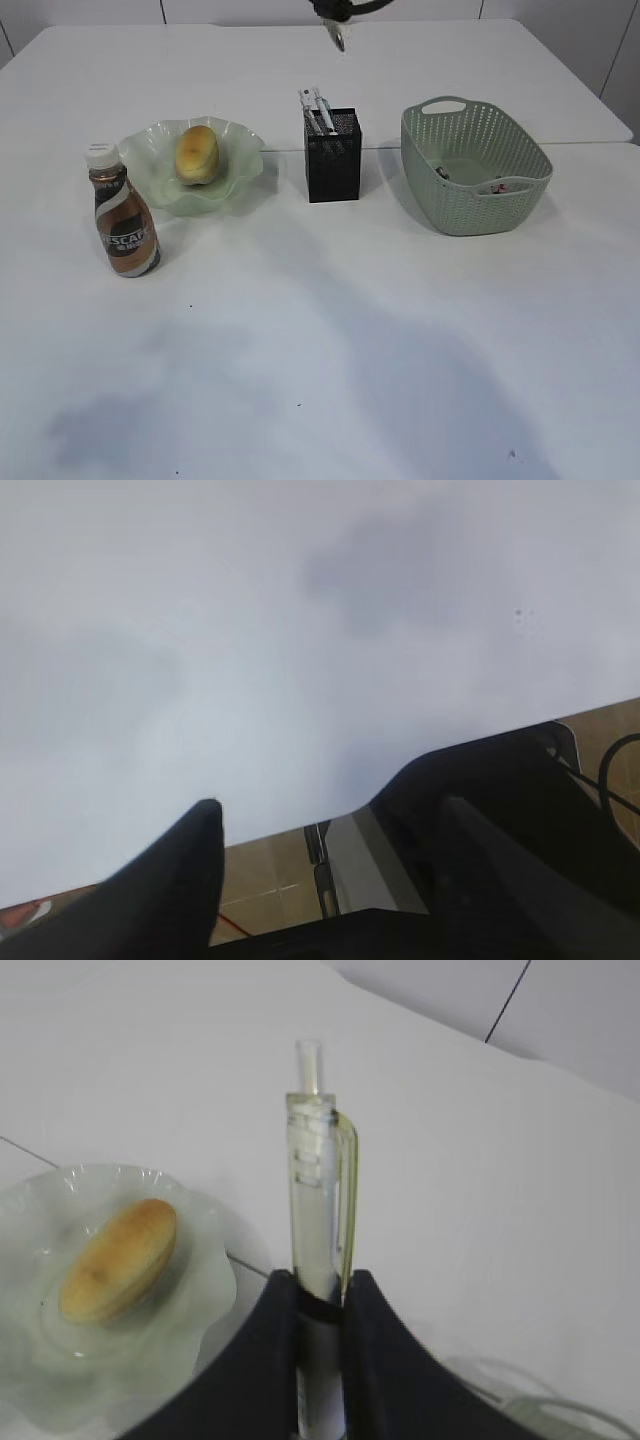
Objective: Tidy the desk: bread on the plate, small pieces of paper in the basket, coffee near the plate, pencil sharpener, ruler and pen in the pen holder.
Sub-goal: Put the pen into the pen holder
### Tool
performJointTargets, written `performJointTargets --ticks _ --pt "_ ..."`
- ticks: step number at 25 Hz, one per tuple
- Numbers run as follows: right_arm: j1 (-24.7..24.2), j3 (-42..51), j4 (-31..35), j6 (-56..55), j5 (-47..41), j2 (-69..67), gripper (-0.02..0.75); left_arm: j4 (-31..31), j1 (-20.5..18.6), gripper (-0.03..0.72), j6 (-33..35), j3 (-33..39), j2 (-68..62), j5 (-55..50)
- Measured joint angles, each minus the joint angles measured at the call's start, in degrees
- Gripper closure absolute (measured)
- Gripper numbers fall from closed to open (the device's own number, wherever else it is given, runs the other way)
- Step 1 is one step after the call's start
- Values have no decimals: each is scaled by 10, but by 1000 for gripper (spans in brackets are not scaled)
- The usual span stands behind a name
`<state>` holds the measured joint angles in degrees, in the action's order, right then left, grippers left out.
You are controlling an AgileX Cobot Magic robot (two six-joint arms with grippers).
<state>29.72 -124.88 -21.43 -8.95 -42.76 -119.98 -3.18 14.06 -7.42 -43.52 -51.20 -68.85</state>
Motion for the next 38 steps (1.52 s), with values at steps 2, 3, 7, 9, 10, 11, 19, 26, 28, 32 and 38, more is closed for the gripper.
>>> performJointTargets --ticks 2,3,7,9,10,11,19,26,28,32,38 --pt "-12 35 -1 -8 90 0 649 0 0 222 0 0 0 9" --pt "-12 35 -1 -8 90 0 649 0 0 222 0 0 0 11" --pt "-22 81 -7 -22 172 0 649 0 0 222 0 0 0 23" --pt "-34 109 -14 -31 208 0 649 0 0 222 0 0 0 26" --pt "-34 109 -14 -31 208 0 649 0 0 222 0 0 0 27" --pt "-47 137 -19 -39 256 0 649 0 0 222 0 0 0 29" --pt "-82 172 -27 -42 416 -4 649 0 0 222 0 0 0 52" --pt "-91 172 -27 -42 453 -48 649 0 0 222 0 0 0 67" --pt "-95 172 -27 -42 463 -64 649 0 0 222 0 0 0 67" --pt "-104 173 -27 -42 486 -89 649 -2 0 222 0 0 0 68" --pt "-116 173 -24 -42 529 -111 649 -5 0 222 0 0 0 69"
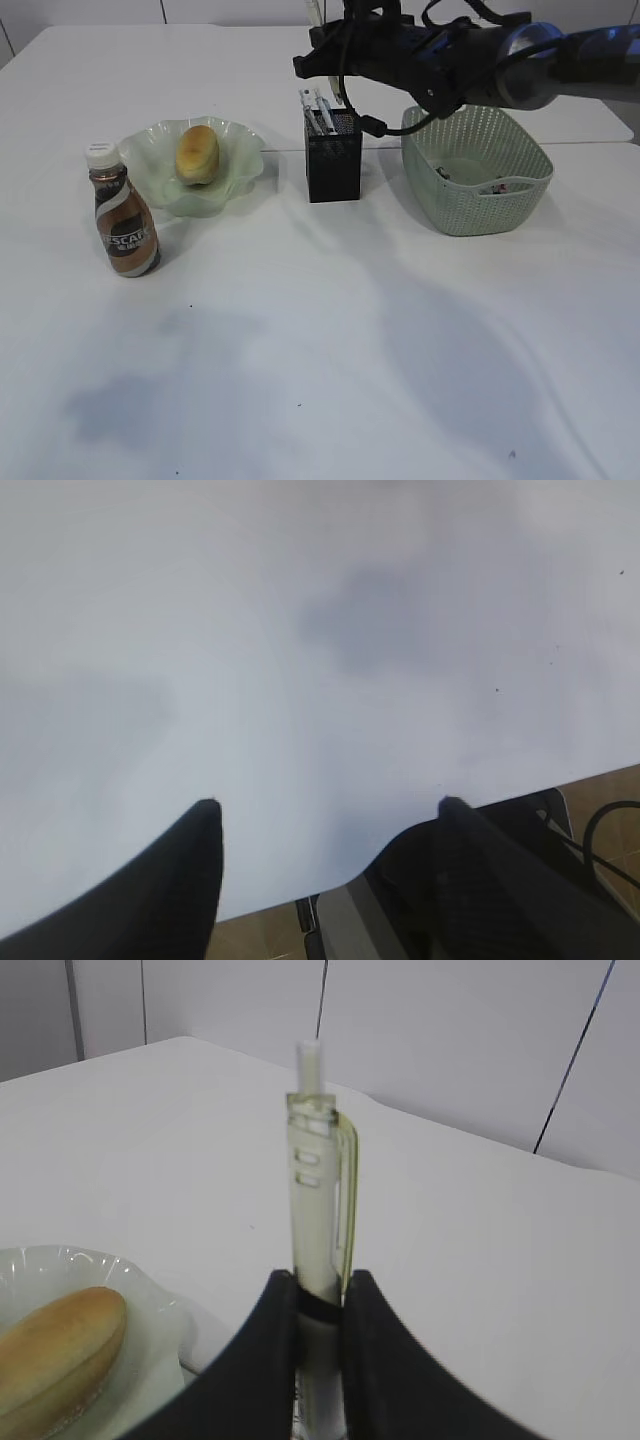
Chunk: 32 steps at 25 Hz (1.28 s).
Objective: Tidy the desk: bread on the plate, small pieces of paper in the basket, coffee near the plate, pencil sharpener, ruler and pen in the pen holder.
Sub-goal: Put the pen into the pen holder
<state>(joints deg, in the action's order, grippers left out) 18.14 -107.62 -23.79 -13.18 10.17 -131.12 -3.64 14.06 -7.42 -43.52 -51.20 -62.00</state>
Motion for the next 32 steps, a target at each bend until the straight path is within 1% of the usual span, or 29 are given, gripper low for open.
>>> performJointTargets --ticks 3,4,10,11,12,13,18,32 --pt "0 0 0 0 0 0 649 -1 0 222 0 0 0 0" --pt "-1 6 3 0 38 -5 649 -1 0 222 0 0 0 1" --pt "-1 21 3 0 81 -5 649 -1 0 222 0 0 0 3" --pt "-5 38 5 0 105 -5 649 -1 0 222 0 0 0 3" --pt "-5 38 5 0 105 -5 649 -1 0 222 0 0 0 3" --pt "-7 58 13 2 130 -5 649 -1 0 222 0 0 0 3" --pt "-19 95 32 15 179 -5 649 -6 0 222 0 0 0 3" --pt "-21 100 65 36 226 -47 649 -9 0 222 0 0 0 5"
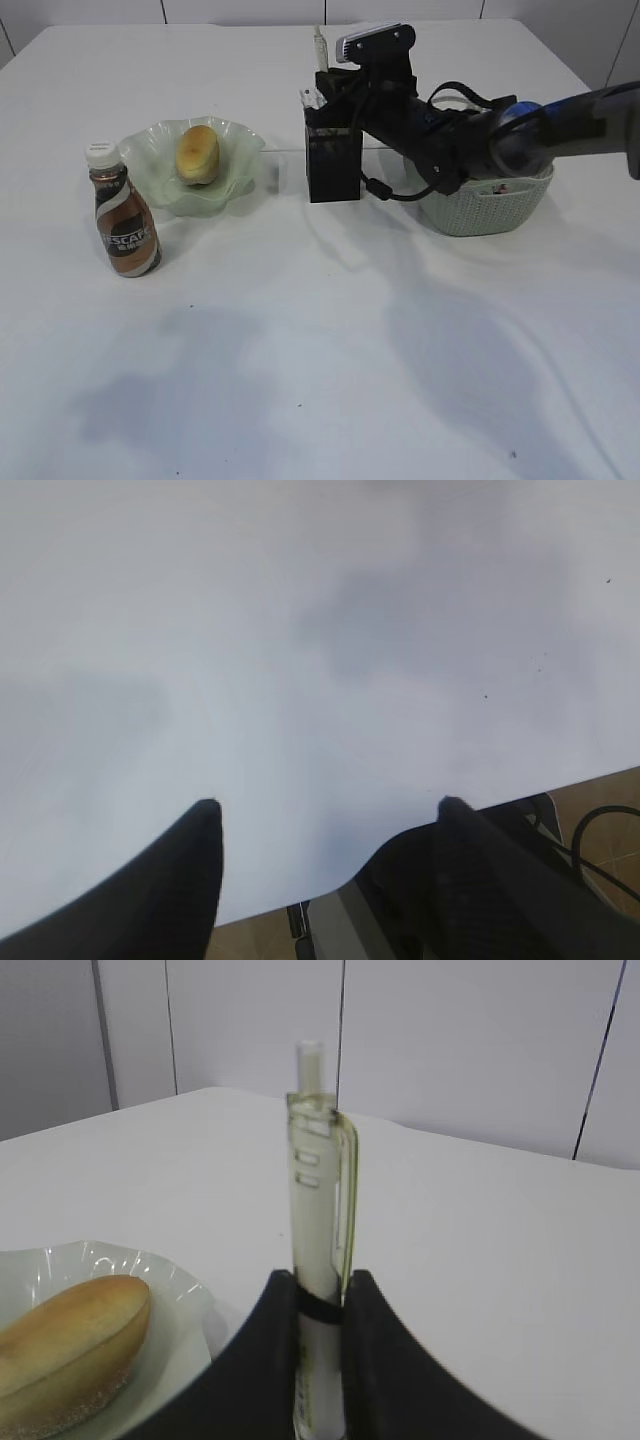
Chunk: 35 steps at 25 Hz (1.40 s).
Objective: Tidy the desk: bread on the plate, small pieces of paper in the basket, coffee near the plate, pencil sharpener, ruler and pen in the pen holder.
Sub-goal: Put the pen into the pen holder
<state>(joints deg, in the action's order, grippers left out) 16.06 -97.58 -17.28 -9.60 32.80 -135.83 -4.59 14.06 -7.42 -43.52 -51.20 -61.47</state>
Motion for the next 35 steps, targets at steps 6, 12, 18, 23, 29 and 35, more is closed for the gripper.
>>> performJointTargets --ticks 6,12,18,23,29,35 --pt "0 0 26 2 4 -6 649 0 0 222 0 0 0 1" --pt "0 0 45 24 4 -6 649 -1 0 222 0 0 0 21" --pt "0 0 47 41 -15 -6 649 -10 0 222 0 0 0 41" --pt "0 0 48 41 -18 -6 633 -10 0 222 0 0 0 54" --pt "0 0 48 41 -40 -6 544 -10 0 222 1 0 0 55" --pt "0 0 51 41 -45 -6 440 -9 0 222 1 0 0 56"
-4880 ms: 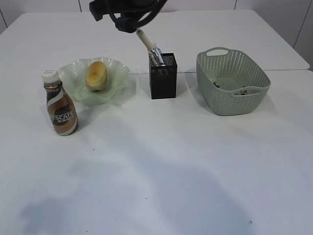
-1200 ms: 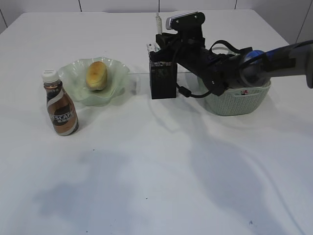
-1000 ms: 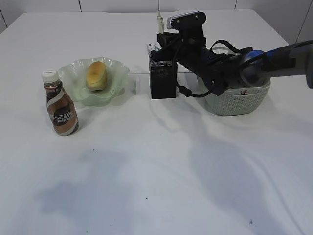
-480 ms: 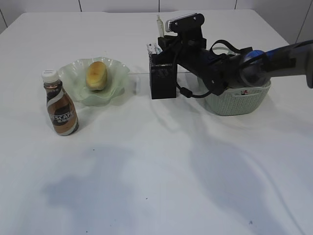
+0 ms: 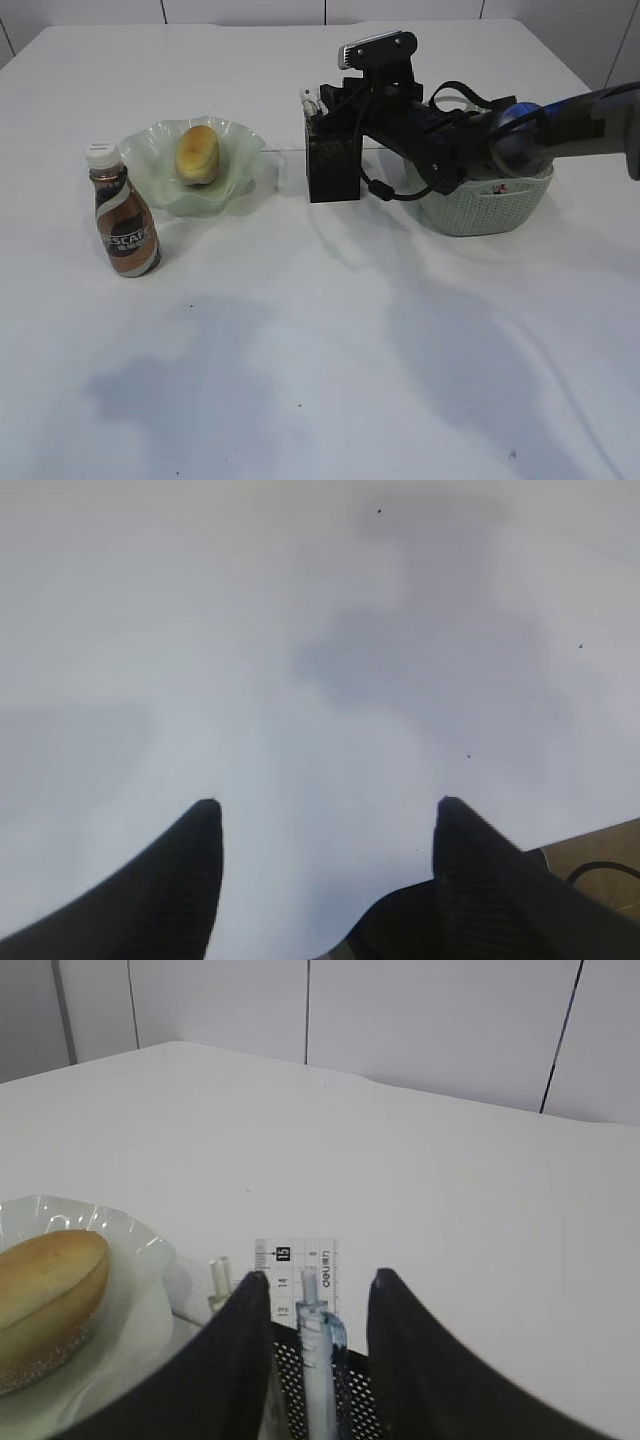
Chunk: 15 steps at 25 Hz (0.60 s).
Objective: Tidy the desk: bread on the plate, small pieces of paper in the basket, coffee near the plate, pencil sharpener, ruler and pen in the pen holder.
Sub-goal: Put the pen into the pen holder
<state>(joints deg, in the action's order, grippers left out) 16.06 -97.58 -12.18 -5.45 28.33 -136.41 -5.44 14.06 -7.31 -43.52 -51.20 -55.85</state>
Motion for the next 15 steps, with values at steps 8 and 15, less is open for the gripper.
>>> performJointTargets --ticks 8,15 --pt "0 0 3 0 -45 12 381 24 0 222 0 0 0 1" --pt "0 0 1 0 -120 79 379 37 0 222 0 0 0 33"
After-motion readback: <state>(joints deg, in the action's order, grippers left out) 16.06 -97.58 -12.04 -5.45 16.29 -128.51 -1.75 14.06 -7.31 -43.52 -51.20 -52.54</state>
